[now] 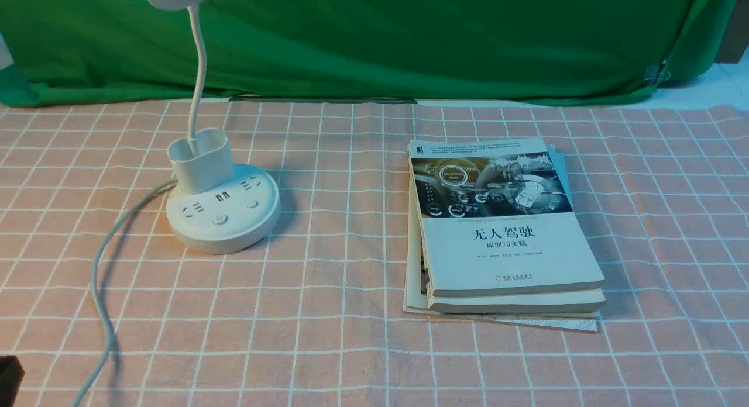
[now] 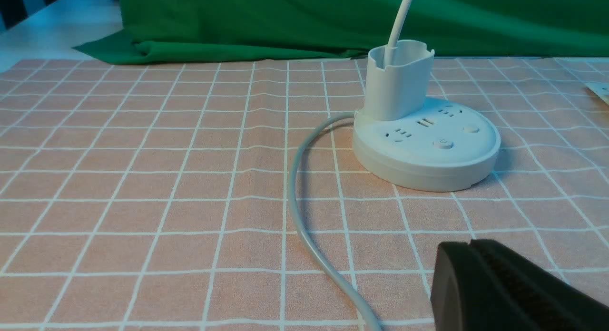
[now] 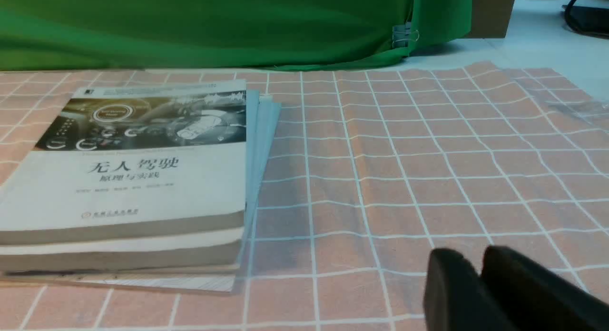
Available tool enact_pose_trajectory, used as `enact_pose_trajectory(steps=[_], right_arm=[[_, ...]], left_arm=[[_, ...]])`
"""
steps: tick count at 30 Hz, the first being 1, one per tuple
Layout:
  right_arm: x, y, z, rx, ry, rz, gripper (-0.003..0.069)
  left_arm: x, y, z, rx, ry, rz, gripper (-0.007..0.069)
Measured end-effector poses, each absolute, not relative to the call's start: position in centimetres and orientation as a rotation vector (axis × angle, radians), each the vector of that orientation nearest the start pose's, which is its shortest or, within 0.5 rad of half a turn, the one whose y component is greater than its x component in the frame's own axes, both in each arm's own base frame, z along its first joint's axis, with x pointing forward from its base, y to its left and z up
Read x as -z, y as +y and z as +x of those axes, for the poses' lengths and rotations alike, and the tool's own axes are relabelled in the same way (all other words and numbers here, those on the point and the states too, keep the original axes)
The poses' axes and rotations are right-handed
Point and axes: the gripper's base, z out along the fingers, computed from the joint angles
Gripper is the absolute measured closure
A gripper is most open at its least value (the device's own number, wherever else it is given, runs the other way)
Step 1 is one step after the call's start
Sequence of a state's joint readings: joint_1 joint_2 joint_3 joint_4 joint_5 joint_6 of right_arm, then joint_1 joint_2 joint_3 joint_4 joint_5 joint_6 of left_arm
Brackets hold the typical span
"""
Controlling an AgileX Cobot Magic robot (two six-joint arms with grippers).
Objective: Turn on the table lamp on the pink coffee tablecloth with your hand.
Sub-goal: 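Press the power button on the lamp base to turn the lamp on with the left gripper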
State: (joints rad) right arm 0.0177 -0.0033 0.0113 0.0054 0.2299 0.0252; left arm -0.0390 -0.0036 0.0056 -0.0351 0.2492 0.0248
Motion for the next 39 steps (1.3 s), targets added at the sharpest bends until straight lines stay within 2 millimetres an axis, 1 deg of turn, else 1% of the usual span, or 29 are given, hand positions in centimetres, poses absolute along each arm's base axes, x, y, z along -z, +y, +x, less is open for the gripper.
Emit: enact_pose_trajectory(steps=[39], right_arm=[[-18.87, 0.11, 5.56, -0.037, 1.722, 0.01, 0.0503]], left_arm=[[-18.99, -0.26, 5.53, 0.029, 1.724, 0.041, 0.0603]])
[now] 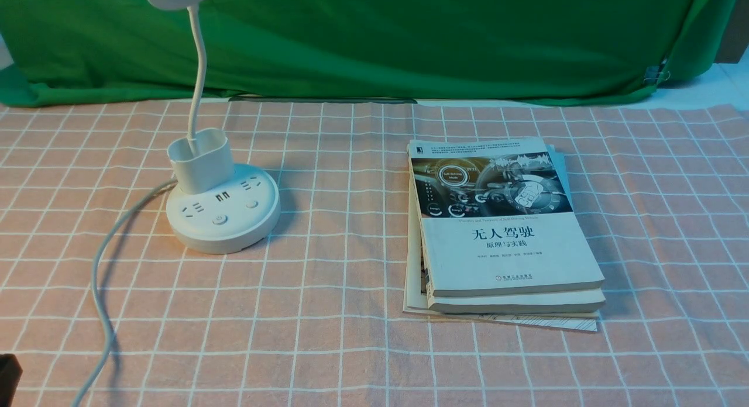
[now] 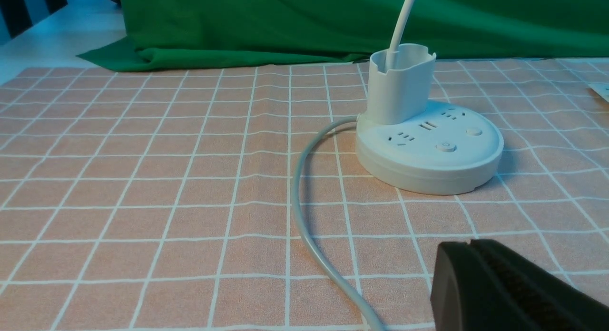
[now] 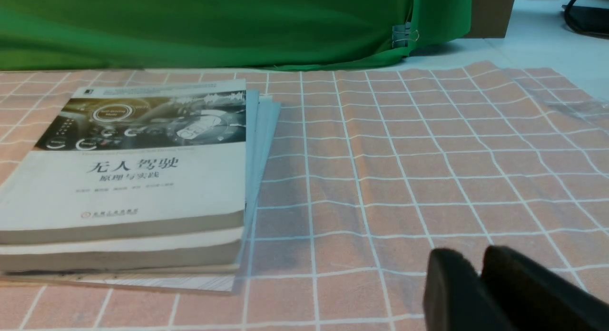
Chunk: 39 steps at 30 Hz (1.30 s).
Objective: Turn on the table lamp on the pink coffee tablecloth with your hand.
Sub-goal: 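Press the power button on the lamp base to turn the lamp on with the left gripper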
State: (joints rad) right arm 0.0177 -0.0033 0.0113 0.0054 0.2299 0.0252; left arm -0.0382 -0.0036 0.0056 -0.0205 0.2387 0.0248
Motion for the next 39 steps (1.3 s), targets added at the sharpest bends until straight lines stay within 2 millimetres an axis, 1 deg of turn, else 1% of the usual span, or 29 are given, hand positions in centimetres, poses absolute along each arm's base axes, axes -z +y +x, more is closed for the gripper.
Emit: enact_pose_trajectory(steps=[3, 5, 9, 10, 11, 12, 17, 24, 27, 29, 31, 33, 34, 35, 36, 37, 38, 39], right_arm=[[-18.9, 0.1, 5.6, -0.037, 1.722, 0.01, 0.0503], [-18.9, 0.1, 5.6, -0.037, 1.722, 0.01, 0.0503], [-18.9, 0.1, 5.6, -0.037, 1.722, 0.01, 0.0503], [-18.9, 0.1, 5.6, -0.037, 1.722, 0.01, 0.0503], [-18.9, 0.1, 5.6, -0.037, 1.722, 0.01, 0.0503], [-18.9, 0.1, 5.6, -0.037, 1.722, 0.01, 0.0503], [-18.9, 0.1, 5.6, -0.037, 1.722, 0.01, 0.0503], [-18.9, 0.1, 5.6, -0.037, 1.722, 0.01, 0.0503], [-18.9, 0.1, 5.6, -0.037, 1.722, 0.01, 0.0503], [-18.9, 0.1, 5.6, -0.037, 1.722, 0.01, 0.0503], [-18.9, 0.1, 5.6, -0.037, 1.722, 0.01, 0.0503], [-18.9, 0.1, 5.6, -0.037, 1.722, 0.01, 0.0503], [-18.9, 0.1, 5.6, -0.037, 1.722, 0.01, 0.0503], [-18.9, 0.1, 5.6, -0.037, 1.722, 0.01, 0.0503], [-18.9, 0.1, 5.6, -0.037, 1.722, 0.01, 0.0503], [-18.9, 0.1, 5.6, -0.037, 1.722, 0.01, 0.0503], [-18.9, 0.1, 5.6, -0.037, 1.722, 0.01, 0.0503], [-18.9, 0.1, 5.6, -0.037, 1.722, 0.01, 0.0503]], left_arm=[[-19.2, -0.3, 5.6, 0.029, 1.702, 0.04, 0.0603], [-19.9, -0.2, 5.6, 0.028, 1.626, 0.037, 0.0603], [-21.7, -0.2, 5.5, 0.027, 1.423, 0.029, 0.0603], [-22.4, -0.2, 5.4, 0.027, 1.35, 0.026, 0.0603], [-22.6, -0.2, 5.4, 0.026, 1.321, 0.025, 0.0603], [-23.9, -0.1, 5.0, 0.025, 1.178, 0.02, 0.0603], [-25.8, 0.0, 3.8, 0.022, 0.93, 0.012, 0.0603], [-26.5, 0.0, 3.3, 0.022, 0.839, 0.008, 0.0603], [-27.1, 0.0, 2.7, 0.046, 0.739, -0.005, 0.0603], [-27.6, 0.1, 2.2, 0.091, 0.673, -0.022, 0.0603], [-28.0, 0.1, 2.0, 0.102, 0.659, -0.026, 0.0603], [-30.1, 0.1, 1.4, 0.121, 0.633, -0.031, 0.0603], [-32.3, 0.1, 0.6, 0.125, 0.631, -0.03, 0.0603], [-33.4, 0.1, 0.3, 0.127, 0.642, -0.03, 0.0603], [-34.0, 0.1, 0.0, 0.128, 0.649, -0.03, 0.0603], [-36.3, 0.1, -0.3, 0.129, 0.715, -0.03, 0.0603], [-36.8, 0.1, -0.4, 0.129, 0.734, -0.03, 0.0603], [-38.3, 0.0, 0.0, 0.124, 0.856, -0.029, 0.0603]])
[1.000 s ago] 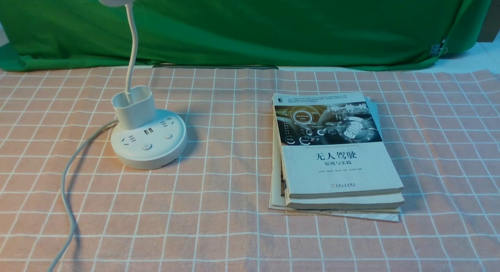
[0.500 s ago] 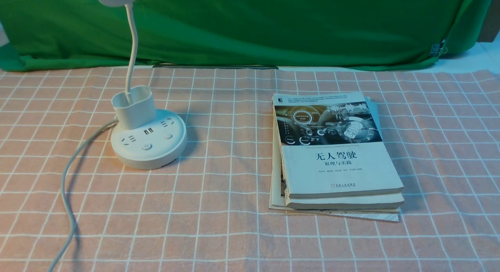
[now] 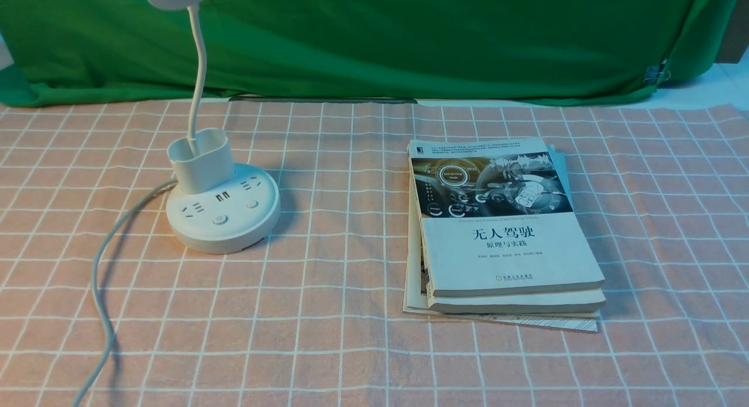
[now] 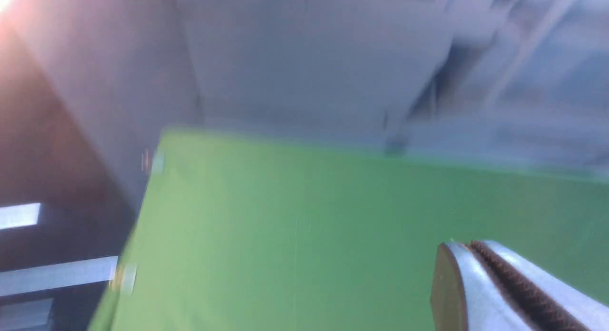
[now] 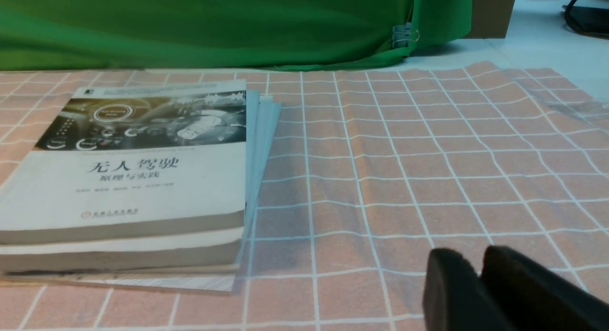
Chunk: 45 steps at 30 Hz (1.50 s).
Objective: Turn on the table lamp on the pink coffee tablecloth with your hand.
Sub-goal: 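Press the power button on the lamp base to turn the lamp on with the left gripper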
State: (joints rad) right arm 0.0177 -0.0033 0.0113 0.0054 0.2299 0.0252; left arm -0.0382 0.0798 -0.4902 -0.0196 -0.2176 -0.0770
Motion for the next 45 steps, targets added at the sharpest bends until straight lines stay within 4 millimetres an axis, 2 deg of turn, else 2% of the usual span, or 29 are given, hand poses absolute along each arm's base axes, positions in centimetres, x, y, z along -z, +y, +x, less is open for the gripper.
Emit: enact_pose_trajectory(steps=[1, 2, 3, 4, 6, 9, 13, 15, 17, 20, 21, 22, 23, 25, 29, 33, 34, 37, 45], right_arm=[[-18.9, 0.1, 5.6, -0.037, 1.722, 0.01, 0.0503], [-18.9, 0.1, 5.6, -0.037, 1.722, 0.01, 0.0503], [-18.9, 0.1, 5.6, -0.037, 1.722, 0.01, 0.0503], [-18.9, 0.1, 5.6, -0.037, 1.722, 0.01, 0.0503], [-18.9, 0.1, 5.6, -0.037, 1.722, 0.01, 0.0503], [-18.9, 0.1, 5.6, -0.037, 1.722, 0.01, 0.0503], [-18.9, 0.1, 5.6, -0.037, 1.722, 0.01, 0.0503], [-18.9, 0.1, 5.6, -0.037, 1.722, 0.01, 0.0503], [-18.9, 0.1, 5.6, -0.037, 1.722, 0.01, 0.0503], [-18.9, 0.1, 5.6, -0.037, 1.722, 0.01, 0.0503], [-18.9, 0.1, 5.6, -0.037, 1.722, 0.01, 0.0503], [-18.9, 0.1, 5.6, -0.037, 1.722, 0.01, 0.0503], [-18.9, 0.1, 5.6, -0.037, 1.722, 0.01, 0.0503], [-18.9, 0.1, 5.6, -0.037, 1.722, 0.01, 0.0503], [-18.9, 0.1, 5.6, -0.037, 1.722, 0.01, 0.0503], [-18.9, 0.1, 5.6, -0.037, 1.722, 0.01, 0.0503], [-18.9, 0.1, 5.6, -0.037, 1.722, 0.01, 0.0503], [-18.9, 0.1, 5.6, -0.037, 1.722, 0.01, 0.0503], [-18.9, 0.1, 5.6, -0.037, 1.722, 0.01, 0.0503]], left_arm=[[-38.3, 0.0, 0.2, 0.122, 0.863, -0.028, 0.0603], [-38.8, -0.1, 1.5, 0.096, 1.035, -0.015, 0.0603], [-38.8, -0.1, 1.7, 0.094, 1.057, -0.015, 0.0603], [-38.0, -0.1, 3.7, 0.066, 1.234, -0.002, 0.0603], [-36.1, -0.2, 6.7, 0.061, 1.467, -0.006, 0.0603], [-32.7, -0.6, 10.0, 0.164, 1.739, -0.091, 0.0603], [-29.3, -1.2, 13.6, 0.317, 1.972, -0.239, 0.0603], [-27.4, -1.7, 16.2, 0.378, 2.116, -0.314, 0.0603], [-26.8, -1.9, 17.2, 0.394, 2.181, -0.321, 0.0603], [-25.9, -2.7, 21.6, 0.426, 2.36, -0.258, 0.0603], [-26.1, -2.8, 22.6, 0.435, 2.38, -0.242, 0.0603], [-25.8, -3.2, 24.8, 0.443, 2.439, -0.212, 0.0603], [-25.8, -3.3, 25.3, 0.443, 2.446, -0.201, 0.0603], [-25.9, -4.2, 28.2, 0.443, 2.482, -0.132, 0.0603], [-25.0, -7.2, 32.5, 0.383, 2.538, 0.044, 0.0603], [-23.2, -10.2, 36.3, 0.259, 2.589, 0.174, 0.0603], [-23.2, -10.4, 36.5, 0.257, 2.588, 0.17, 0.0603], [-21.1, -11.6, 38.8, 0.193, 2.641, 0.212, 0.0603], [-19.2, -11.8, 40.4, 0.129, 2.66, 0.208, 0.0603]])
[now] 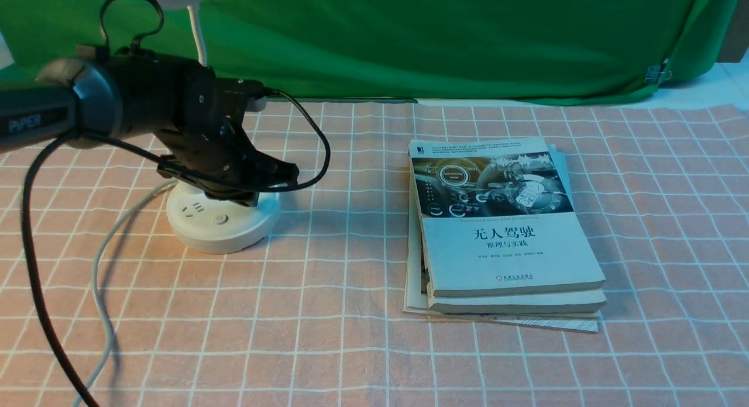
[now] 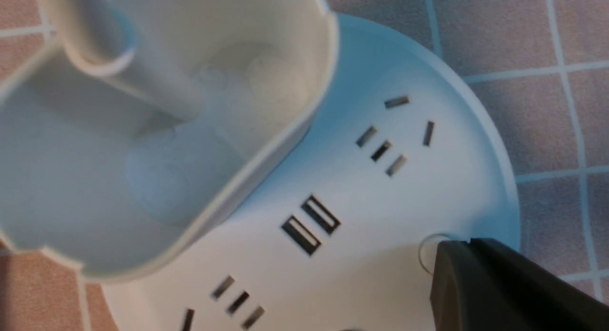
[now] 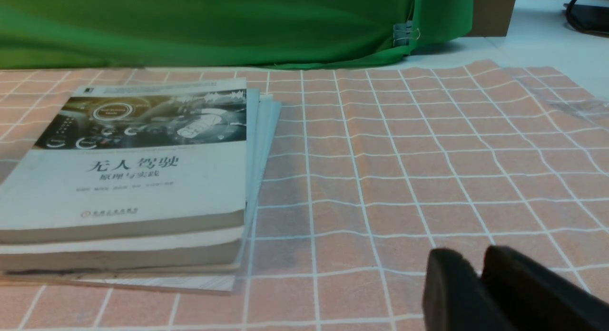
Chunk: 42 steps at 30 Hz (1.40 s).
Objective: Turn on the table lamp on the pink coffee tablecloth with your hand.
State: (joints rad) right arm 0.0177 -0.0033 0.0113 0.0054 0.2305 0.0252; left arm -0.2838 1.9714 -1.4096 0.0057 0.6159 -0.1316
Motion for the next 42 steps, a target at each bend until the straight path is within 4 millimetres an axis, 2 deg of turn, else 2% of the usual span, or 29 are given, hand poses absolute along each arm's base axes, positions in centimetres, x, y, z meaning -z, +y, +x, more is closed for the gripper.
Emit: enact_pose_trajectory(steps=[7, 12, 18, 25, 26, 29, 32, 33, 34, 35, 36, 40, 41, 42], right_arm=[[-18.9, 0.1, 5.6, -0.037, 1.722, 0.01, 0.0503], [-18.9, 0.1, 5.6, -0.037, 1.722, 0.01, 0.0496], [-18.9, 0.1, 5.6, -0.037, 1.722, 0.01, 0.0477], [-18.9, 0.1, 5.6, -0.037, 1.722, 0.01, 0.0467], [-18.9, 0.1, 5.6, -0.037, 1.722, 0.01, 0.0461], [-18.9, 0.1, 5.6, -0.037, 1.722, 0.01, 0.0455], [-18.9, 0.1, 5.6, -0.037, 1.722, 0.01, 0.0446], [-18.9, 0.1, 5.6, -0.037, 1.722, 0.01, 0.0445], [-18.9, 0.1, 5.6, -0.037, 1.722, 0.01, 0.0444], [-18.9, 0.1, 5.6, -0.037, 1.722, 0.01, 0.0441], [-18.9, 0.1, 5.6, -0.037, 1.722, 0.01, 0.0441], [-18.9, 0.1, 5.6, -0.037, 1.722, 0.01, 0.0433], [-18.9, 0.1, 5.6, -0.037, 1.722, 0.01, 0.0431], [-18.9, 0.1, 5.6, -0.037, 1.722, 0.01, 0.0427]], left_arm=[[-19.3, -11.8, 40.7, 0.142, 2.631, 0.173, 0.0603], [-18.1, -11.9, 40.9, 0.14, 2.66, 0.166, 0.0603], [-17.5, -12.0, 41.2, 0.138, 2.689, 0.143, 0.0603], [-19.3, -11.9, 40.1, 0.18, 2.7, 0.101, 0.0603], [-20.7, -11.9, 39.4, 0.219, 2.695, 0.091, 0.0603], [-23.0, -12.0, 37.5, 0.311, 2.672, 0.11, 0.0603], [-22.9, -11.8, 33.8, 0.437, 2.707, 0.134, 0.0603], [-23.0, -11.7, 32.0, 0.498, 2.712, 0.135, 0.0603], [-22.7, -11.6, 31.8, 0.493, 2.722, 0.145, 0.0603], [-22.9, -11.3, 29.4, 0.551, 2.709, 0.168, 0.0603], [-22.9, -11.3, 29.1, 0.558, 2.704, 0.17, 0.0603], [-27.4, -9.6, 22.2, 0.661, 2.413, 0.191, 0.0603], [-27.6, -9.4, 21.7, 0.659, 2.383, 0.191, 0.0603], [-28.8, -8.8, 20.1, 0.646, 2.287, 0.197, 0.0603]])
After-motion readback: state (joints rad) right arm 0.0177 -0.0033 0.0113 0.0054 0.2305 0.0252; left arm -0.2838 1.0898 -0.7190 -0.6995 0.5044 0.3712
